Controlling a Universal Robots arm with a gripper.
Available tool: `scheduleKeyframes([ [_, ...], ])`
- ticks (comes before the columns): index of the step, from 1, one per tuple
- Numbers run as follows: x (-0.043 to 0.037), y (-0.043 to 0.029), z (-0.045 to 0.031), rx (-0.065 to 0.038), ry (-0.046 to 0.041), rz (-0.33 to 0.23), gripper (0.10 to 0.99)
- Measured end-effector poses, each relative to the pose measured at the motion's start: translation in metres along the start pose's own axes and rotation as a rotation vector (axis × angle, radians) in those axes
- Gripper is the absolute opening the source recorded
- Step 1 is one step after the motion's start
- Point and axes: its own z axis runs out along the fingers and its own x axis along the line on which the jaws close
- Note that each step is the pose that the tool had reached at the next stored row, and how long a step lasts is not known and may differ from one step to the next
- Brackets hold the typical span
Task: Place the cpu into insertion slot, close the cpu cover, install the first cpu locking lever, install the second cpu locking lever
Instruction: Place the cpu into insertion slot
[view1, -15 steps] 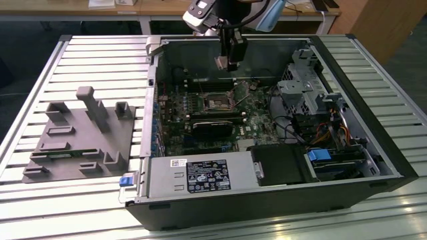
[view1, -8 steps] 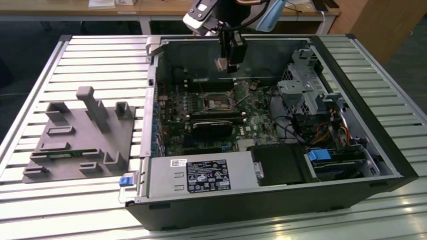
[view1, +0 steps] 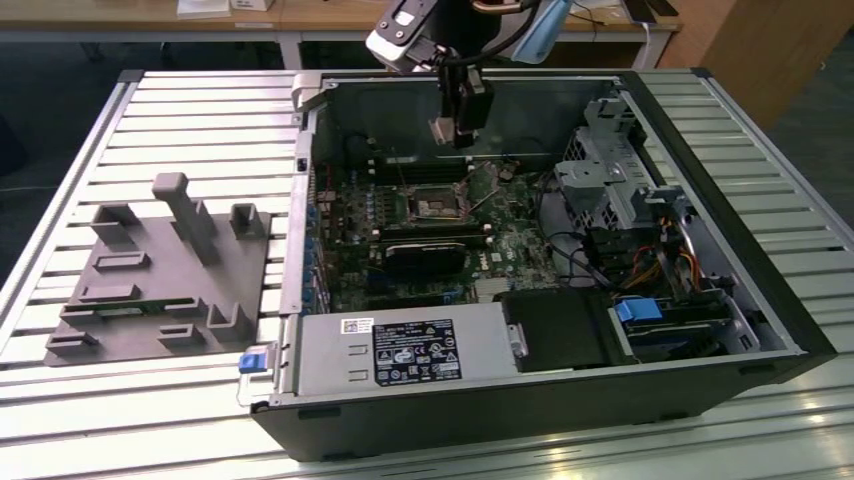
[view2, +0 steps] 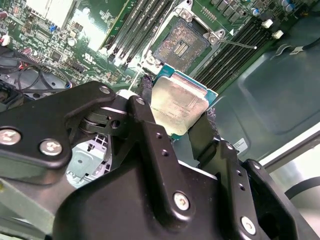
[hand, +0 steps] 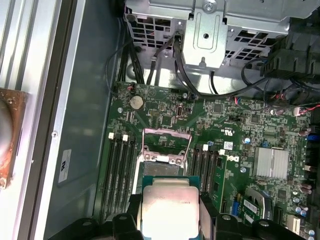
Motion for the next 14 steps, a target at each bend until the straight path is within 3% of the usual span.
scheduleKeyframes([
  [14, -0.0001, -0.0004, 0.0043, 0.0, -0.0004, 0.005, 0.541],
])
